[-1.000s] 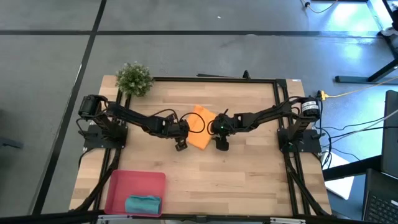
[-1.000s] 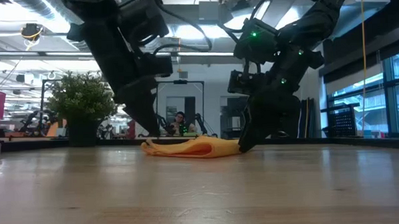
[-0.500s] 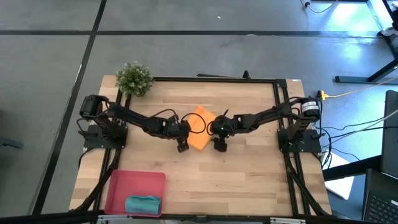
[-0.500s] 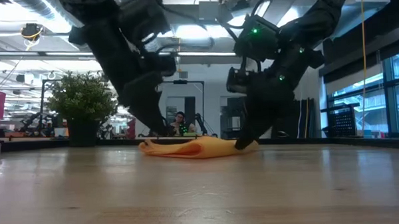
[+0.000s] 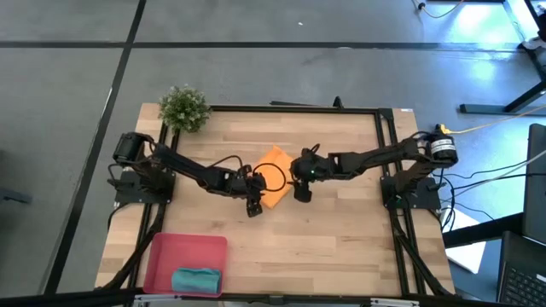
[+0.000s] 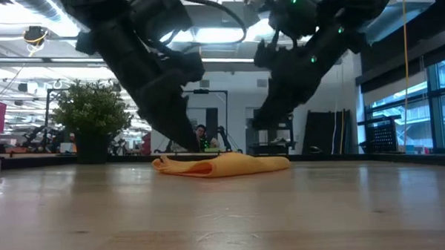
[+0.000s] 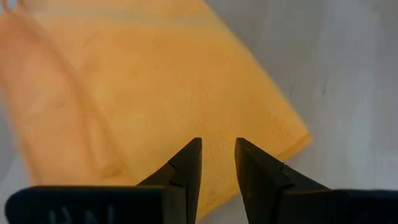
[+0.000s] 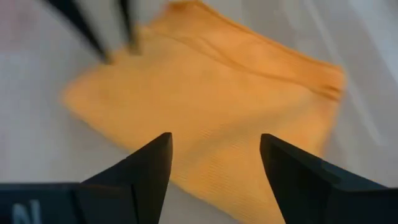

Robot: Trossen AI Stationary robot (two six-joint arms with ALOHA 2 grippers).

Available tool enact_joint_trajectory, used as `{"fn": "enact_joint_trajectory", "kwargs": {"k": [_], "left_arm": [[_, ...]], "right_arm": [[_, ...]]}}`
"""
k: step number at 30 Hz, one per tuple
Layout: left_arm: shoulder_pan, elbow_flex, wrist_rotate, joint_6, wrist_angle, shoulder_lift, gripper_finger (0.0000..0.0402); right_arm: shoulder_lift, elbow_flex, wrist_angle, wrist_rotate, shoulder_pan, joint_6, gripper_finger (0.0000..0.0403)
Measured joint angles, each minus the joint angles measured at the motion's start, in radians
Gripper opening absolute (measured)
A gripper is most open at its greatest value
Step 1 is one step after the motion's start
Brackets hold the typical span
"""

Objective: Roll microfiber towels into tight, uniform cylinder then place into a basket
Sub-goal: Fold the orange microfiber towel

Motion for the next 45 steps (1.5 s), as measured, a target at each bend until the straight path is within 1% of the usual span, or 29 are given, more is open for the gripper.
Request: {"fn": "enact_joint_trajectory", "kwargs": {"k": [2, 9, 13, 17, 23, 25, 29, 33, 39, 42, 45], "left_arm": [[0.000, 0.000, 0.001, 0.000, 0.037, 0.027, 0.0088], [0.000, 0.001, 0.017, -0.006, 0.040, 0.081, 0.0088], [0.002, 0.003, 0.032, -0.009, 0.005, 0.084, 0.0088], [0.011, 0.004, 0.035, -0.007, -0.026, 0.082, 0.0088], [0.051, 0.005, 0.036, 0.036, -0.063, 0.080, 0.0088], [0.065, 0.004, 0.041, 0.065, -0.069, 0.077, 0.0088], [0.091, 0.004, 0.085, 0.152, -0.073, 0.074, 0.0088], [0.099, 0.002, 0.111, 0.215, -0.088, 0.052, 0.0088], [0.071, -0.002, 0.096, 0.235, -0.140, -0.040, 0.0088], [0.047, -0.003, 0.093, 0.228, -0.179, -0.069, 0.0088], [0.010, -0.002, 0.089, 0.235, -0.168, -0.087, 0.0088]], "right_arm": [[0.016, 0.000, -0.015, 0.020, -0.021, -0.003, 0.0244], [0.110, 0.000, -0.074, 0.020, -0.090, -0.001, 0.0244], [0.138, 0.001, -0.077, -0.018, -0.090, 0.010, 0.0244], [0.146, 0.002, -0.077, -0.036, -0.060, 0.041, 0.0244], [0.146, 0.002, -0.077, -0.041, 0.010, 0.096, 0.0244], [0.146, 0.002, -0.077, -0.041, 0.032, 0.113, 0.0244], [0.147, 0.002, -0.077, -0.041, 0.062, 0.139, 0.0244], [0.147, 0.002, -0.076, -0.042, 0.073, 0.133, 0.0244], [0.143, 0.000, -0.080, -0.045, 0.072, 0.111, 0.0244], [0.123, -0.003, -0.092, -0.045, 0.072, 0.070, 0.0244], [0.076, -0.003, -0.097, -0.008, 0.075, 0.030, 0.0244]]}}
